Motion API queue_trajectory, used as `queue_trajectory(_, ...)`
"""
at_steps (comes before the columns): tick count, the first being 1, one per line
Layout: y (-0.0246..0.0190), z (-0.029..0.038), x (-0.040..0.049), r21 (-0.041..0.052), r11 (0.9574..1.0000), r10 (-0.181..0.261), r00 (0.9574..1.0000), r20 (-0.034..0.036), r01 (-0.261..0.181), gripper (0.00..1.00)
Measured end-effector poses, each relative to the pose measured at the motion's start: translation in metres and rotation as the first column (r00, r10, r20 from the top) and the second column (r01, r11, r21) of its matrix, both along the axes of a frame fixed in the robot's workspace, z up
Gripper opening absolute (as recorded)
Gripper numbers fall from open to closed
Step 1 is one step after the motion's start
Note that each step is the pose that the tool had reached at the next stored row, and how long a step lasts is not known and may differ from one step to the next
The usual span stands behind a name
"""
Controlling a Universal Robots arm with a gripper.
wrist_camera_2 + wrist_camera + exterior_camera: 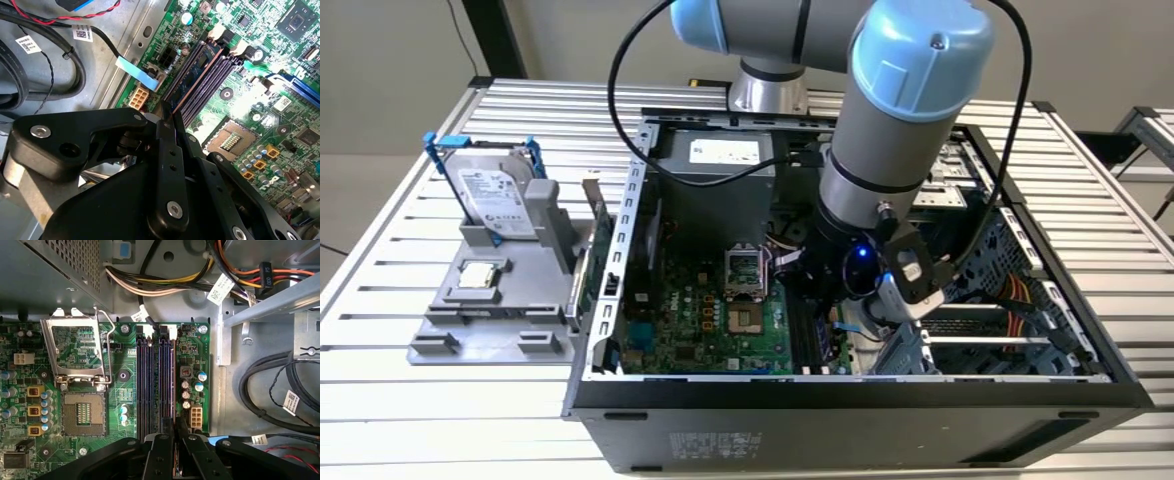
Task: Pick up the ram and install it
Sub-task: 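Press down the ram until it locks into place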
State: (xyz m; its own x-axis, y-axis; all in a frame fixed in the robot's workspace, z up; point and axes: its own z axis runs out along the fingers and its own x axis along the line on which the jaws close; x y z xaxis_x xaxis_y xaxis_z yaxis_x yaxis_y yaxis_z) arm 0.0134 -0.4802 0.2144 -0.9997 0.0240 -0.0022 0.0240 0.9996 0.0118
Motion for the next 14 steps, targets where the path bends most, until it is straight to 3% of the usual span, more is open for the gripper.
queue_trajectory(14,-0.0001,-0.0009,0.0,0.0001,1.0,-0.001,1.0,0.0,0.001,0.0)
